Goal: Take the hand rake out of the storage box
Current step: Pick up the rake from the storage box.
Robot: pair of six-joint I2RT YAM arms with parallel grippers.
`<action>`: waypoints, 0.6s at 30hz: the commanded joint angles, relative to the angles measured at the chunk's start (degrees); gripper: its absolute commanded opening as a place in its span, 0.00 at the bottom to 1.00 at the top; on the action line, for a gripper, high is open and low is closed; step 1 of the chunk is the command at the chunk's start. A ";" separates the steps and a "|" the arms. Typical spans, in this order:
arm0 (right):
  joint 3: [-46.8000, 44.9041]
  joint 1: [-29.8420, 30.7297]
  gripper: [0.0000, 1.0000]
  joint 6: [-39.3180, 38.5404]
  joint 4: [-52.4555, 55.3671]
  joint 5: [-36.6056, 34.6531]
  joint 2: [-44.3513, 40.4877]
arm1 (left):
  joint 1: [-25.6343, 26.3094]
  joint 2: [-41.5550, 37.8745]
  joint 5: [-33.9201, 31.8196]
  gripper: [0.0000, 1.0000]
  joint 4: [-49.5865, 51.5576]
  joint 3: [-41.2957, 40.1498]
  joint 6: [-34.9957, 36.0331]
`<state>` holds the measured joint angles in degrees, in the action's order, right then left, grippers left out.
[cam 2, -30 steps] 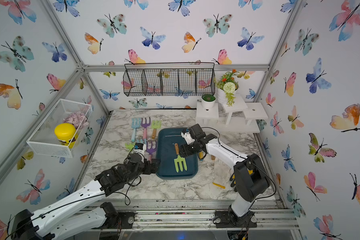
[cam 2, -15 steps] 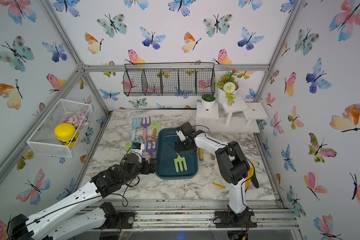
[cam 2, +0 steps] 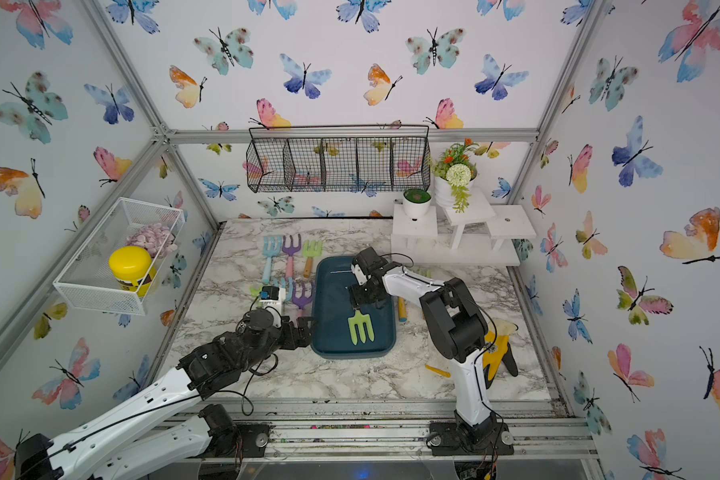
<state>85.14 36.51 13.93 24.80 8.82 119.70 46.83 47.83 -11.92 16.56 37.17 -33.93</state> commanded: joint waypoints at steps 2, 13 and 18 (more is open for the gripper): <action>2.88 1.52 0.54 0.74 1.36 -3.34 2.20 | -0.33 -0.82 0.06 0.95 -0.26 -0.08 0.01; 4.81 2.78 0.33 2.03 2.65 -5.18 4.50 | -0.36 -0.37 0.02 0.81 0.35 0.45 0.35; 2.18 2.78 0.25 3.28 -0.67 -5.05 -0.57 | -0.37 -0.98 0.61 0.74 -3.56 -1.58 1.53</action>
<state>88.64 38.98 15.90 24.58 4.60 122.34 46.83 47.66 -11.90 15.86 36.93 -33.65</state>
